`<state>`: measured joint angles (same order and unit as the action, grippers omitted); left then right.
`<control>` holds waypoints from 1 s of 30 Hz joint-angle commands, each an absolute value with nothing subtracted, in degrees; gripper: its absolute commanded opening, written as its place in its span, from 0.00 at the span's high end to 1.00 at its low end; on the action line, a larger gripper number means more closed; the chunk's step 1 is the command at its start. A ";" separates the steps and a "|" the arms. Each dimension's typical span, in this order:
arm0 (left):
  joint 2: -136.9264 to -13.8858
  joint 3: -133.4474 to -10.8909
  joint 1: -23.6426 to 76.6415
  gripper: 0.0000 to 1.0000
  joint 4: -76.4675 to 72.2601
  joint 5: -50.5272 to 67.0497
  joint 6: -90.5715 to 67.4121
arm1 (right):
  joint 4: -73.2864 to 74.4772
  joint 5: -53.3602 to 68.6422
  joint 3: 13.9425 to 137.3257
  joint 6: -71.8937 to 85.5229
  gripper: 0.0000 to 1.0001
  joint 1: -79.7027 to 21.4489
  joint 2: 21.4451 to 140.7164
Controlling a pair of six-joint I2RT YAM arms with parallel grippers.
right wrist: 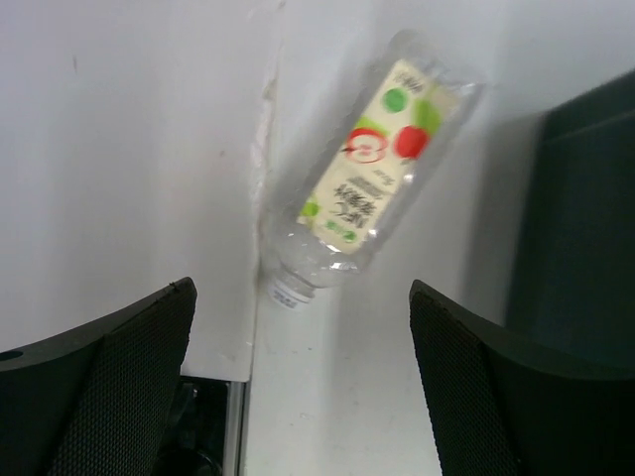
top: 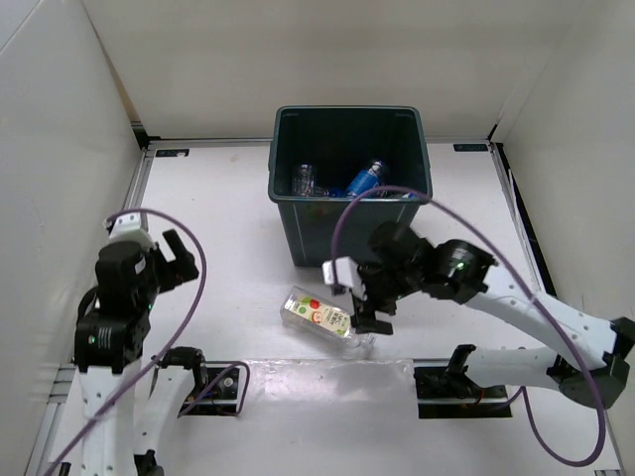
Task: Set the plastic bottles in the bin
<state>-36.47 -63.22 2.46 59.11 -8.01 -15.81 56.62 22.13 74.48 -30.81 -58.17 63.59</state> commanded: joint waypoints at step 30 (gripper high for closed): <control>-0.18 -49.14 9.58 0.00 75.50 -35.68 -41.84 | 26.38 17.94 58.36 -4.23 0.11 -60.29 85.78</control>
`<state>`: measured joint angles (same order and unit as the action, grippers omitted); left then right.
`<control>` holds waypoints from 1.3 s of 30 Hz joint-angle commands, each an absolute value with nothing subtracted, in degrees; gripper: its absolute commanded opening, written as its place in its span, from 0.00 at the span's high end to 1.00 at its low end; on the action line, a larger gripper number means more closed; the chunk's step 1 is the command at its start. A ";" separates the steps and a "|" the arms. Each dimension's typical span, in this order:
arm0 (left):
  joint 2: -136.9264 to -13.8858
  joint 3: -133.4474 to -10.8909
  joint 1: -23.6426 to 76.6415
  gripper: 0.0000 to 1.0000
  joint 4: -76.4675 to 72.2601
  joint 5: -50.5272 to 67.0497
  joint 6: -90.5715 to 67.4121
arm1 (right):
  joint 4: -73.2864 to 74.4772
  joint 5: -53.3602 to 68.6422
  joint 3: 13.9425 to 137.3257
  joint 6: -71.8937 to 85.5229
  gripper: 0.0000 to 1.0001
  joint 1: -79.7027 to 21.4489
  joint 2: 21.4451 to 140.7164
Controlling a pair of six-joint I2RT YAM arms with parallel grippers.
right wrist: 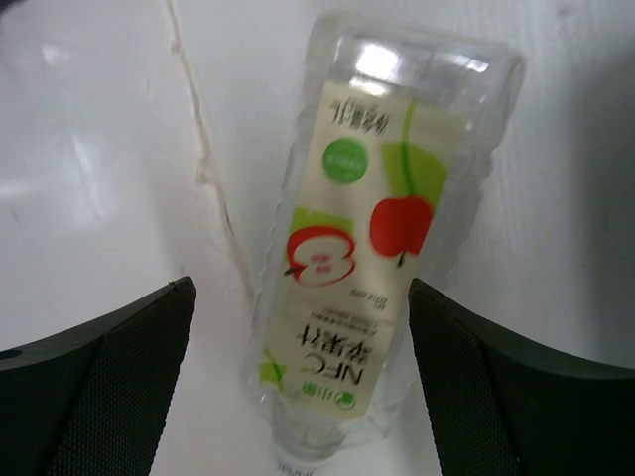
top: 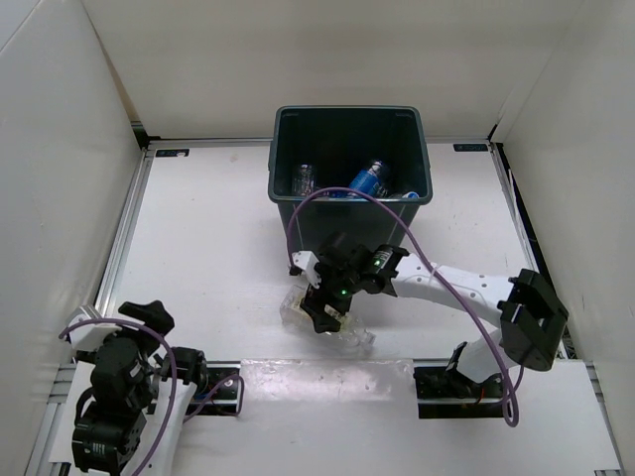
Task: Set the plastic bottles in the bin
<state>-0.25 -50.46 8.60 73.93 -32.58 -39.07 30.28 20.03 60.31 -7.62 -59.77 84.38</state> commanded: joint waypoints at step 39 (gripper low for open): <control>-1.32 -47.90 11.51 0.00 76.90 -40.17 -43.07 | 34.36 9.74 108.86 -14.95 1.00 -74.89 87.79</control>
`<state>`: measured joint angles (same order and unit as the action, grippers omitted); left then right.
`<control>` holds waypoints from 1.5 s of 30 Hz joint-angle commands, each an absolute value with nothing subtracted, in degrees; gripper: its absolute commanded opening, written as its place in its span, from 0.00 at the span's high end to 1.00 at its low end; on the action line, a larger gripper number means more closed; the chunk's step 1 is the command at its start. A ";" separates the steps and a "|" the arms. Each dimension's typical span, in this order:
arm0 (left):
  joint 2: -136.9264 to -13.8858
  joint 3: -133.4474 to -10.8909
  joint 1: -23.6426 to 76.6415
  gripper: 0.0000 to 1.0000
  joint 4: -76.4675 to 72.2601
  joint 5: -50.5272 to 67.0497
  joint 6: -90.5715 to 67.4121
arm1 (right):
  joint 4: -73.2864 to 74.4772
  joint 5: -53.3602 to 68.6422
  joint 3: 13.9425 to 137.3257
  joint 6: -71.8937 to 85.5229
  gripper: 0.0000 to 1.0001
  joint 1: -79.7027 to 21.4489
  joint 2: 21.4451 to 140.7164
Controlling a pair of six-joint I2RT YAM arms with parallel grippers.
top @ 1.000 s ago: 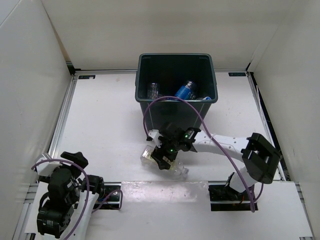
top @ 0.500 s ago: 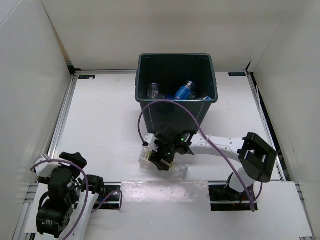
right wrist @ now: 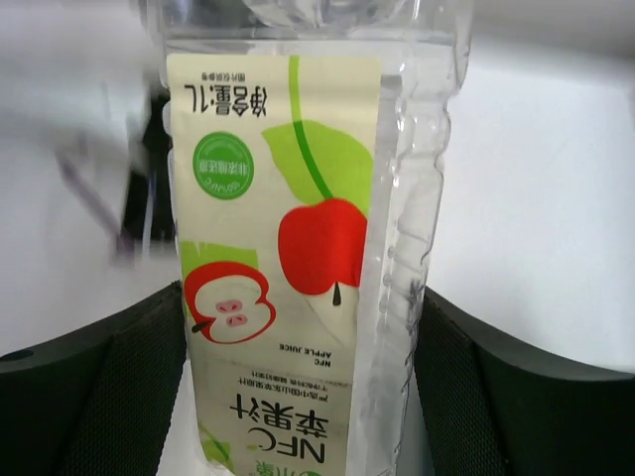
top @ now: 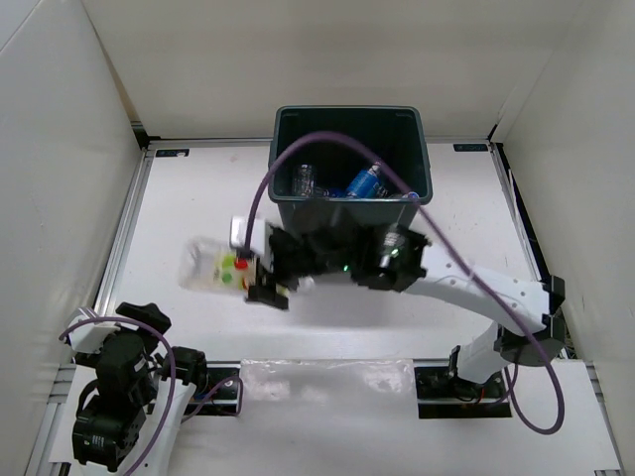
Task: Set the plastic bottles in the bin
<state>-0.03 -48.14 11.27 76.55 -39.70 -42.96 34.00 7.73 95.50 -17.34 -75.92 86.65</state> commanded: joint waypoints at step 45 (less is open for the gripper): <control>-3.95 -47.46 11.51 0.00 74.71 -36.74 -40.78 | 33.12 6.50 111.97 -14.66 0.10 -29.80 83.05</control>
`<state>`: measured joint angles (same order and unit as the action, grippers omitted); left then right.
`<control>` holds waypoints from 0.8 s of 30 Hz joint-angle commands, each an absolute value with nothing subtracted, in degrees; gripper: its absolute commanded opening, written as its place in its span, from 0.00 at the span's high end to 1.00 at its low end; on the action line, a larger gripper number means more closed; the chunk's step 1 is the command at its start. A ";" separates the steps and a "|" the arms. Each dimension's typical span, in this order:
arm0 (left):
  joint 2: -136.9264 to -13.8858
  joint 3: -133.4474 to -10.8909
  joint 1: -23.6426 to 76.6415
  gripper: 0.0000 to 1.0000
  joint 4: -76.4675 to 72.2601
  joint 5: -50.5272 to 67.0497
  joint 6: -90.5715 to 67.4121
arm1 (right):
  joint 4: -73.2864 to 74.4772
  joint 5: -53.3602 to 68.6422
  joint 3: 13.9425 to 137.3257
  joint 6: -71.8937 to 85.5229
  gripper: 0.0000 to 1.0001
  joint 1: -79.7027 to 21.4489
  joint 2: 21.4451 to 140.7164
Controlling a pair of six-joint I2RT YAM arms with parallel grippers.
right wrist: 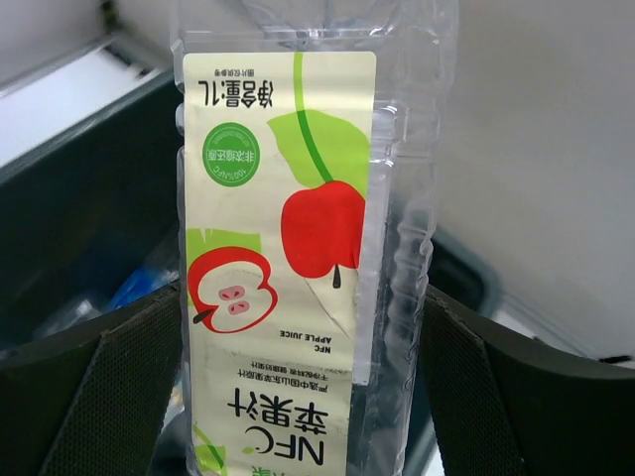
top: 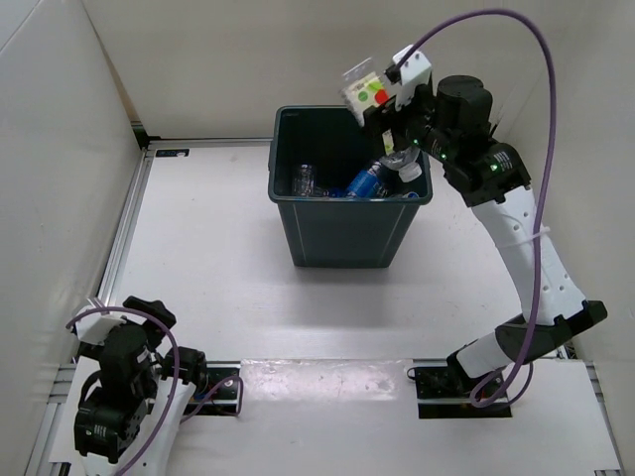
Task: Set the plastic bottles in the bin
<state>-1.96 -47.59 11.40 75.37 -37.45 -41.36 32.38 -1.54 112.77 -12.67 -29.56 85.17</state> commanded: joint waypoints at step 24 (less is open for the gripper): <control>-3.69 -47.20 11.60 0.00 74.79 -36.91 -40.96 | 35.43 -7.87 112.33 -22.18 0.10 -39.38 86.04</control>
<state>-2.52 -47.51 11.46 75.40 -37.01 -41.39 37.56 -5.85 110.13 -21.61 -38.54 85.58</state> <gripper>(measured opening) 0.998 0.907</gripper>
